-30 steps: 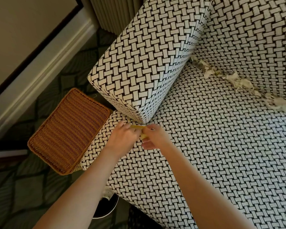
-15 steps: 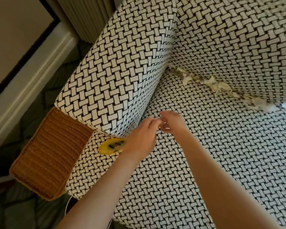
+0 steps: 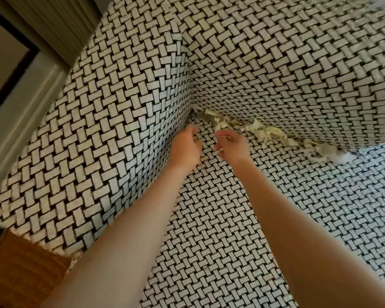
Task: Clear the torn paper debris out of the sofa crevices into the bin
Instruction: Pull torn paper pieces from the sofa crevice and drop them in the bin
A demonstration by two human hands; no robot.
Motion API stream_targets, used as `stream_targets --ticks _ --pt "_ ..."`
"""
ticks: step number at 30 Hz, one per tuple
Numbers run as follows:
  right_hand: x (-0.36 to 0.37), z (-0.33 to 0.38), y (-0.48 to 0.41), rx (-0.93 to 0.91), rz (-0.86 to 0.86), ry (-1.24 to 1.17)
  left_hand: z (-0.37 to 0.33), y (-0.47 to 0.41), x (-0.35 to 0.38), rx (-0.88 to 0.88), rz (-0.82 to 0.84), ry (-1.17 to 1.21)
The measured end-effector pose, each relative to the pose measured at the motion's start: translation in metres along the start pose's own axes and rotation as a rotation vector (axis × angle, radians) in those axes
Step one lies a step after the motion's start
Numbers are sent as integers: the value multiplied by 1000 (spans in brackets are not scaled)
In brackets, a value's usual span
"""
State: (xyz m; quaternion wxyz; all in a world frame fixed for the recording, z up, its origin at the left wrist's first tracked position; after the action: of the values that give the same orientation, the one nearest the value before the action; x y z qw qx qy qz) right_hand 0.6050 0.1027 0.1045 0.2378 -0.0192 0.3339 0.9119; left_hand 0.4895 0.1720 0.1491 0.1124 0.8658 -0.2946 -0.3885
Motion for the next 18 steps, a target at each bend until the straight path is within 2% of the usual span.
stream_targets --ticks 5,7,12,15,18 --pt "5 21 -43 -200 -6 446 3 -51 7 -53 16 -2" --pt "10 29 -55 -262 0 552 6 -68 13 -56 30 -16" --pt "22 27 -86 -248 -18 799 9 -102 26 -55 60 -50" --pt "20 24 -93 -304 -93 869 13 -114 36 -35 78 -58" --pt "15 19 -86 -380 -188 822 18 -118 37 -26 7 -39"
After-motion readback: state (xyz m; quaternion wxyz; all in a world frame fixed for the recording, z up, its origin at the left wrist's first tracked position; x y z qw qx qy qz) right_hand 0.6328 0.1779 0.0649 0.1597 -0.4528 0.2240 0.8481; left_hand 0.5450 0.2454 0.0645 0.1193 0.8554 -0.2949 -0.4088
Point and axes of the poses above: each hand's wrist, its own y-axis away from the middle knuckle, its own x-axis out of the palm, z = x × y, the point moved 8 cm from there along -y, towards the middle knuckle, and after that the axes turned 6 degrees about z, right-handed, at the moved point
